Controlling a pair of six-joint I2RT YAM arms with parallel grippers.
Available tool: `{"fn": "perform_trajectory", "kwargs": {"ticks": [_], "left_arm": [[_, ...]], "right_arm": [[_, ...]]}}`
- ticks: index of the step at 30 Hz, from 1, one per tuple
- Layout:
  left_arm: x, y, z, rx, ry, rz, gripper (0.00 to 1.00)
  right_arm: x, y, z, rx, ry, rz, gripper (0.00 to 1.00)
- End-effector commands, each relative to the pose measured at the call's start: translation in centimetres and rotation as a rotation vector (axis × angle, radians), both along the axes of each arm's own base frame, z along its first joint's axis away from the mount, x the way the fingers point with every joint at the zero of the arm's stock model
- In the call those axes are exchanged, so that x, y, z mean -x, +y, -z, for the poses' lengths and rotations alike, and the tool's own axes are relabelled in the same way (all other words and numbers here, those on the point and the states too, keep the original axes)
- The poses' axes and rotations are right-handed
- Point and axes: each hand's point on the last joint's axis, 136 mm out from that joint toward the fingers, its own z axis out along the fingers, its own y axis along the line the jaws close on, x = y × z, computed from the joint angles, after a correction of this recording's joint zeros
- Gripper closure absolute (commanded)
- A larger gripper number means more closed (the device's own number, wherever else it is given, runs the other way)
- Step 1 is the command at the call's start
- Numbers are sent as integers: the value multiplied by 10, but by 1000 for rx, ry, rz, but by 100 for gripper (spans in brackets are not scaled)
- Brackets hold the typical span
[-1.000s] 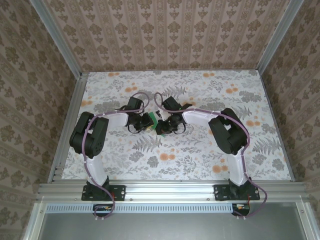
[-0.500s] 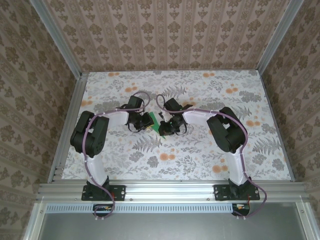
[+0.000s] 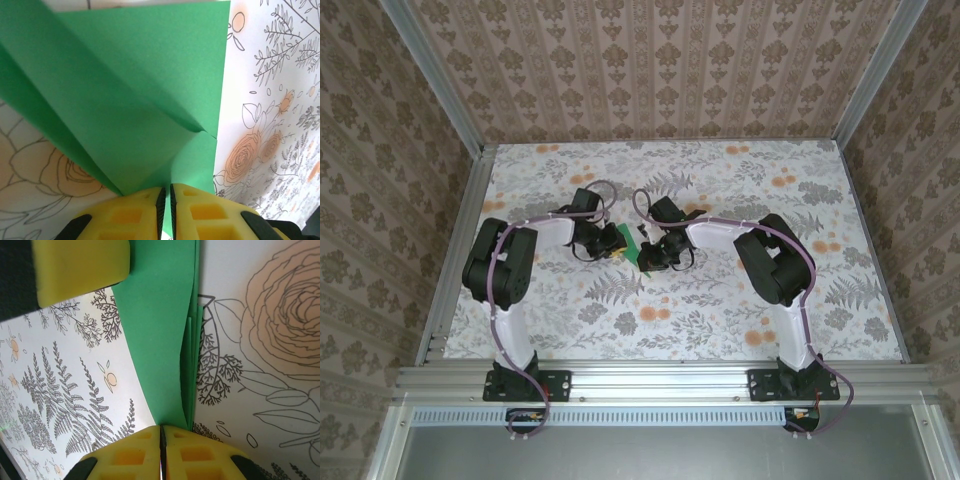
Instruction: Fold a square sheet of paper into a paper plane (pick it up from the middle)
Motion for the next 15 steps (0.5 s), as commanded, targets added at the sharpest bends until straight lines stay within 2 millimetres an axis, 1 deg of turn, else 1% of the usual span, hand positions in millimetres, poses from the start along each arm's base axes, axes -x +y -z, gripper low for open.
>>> {"fn": "perform_trajectory", "kwargs": {"ticks": [1, 9, 15], "left_arm": [[-29, 38, 22, -116, -42, -76, 84], [-43, 55, 19, -115, -55, -101, 83], [-53, 64, 17, -119, -65, -112, 83]], "right_arm": [[35, -52, 57, 249, 131, 13, 90], [36, -55, 60, 262, 136, 13, 90], [37, -57, 62, 275, 139, 12, 90]]}}
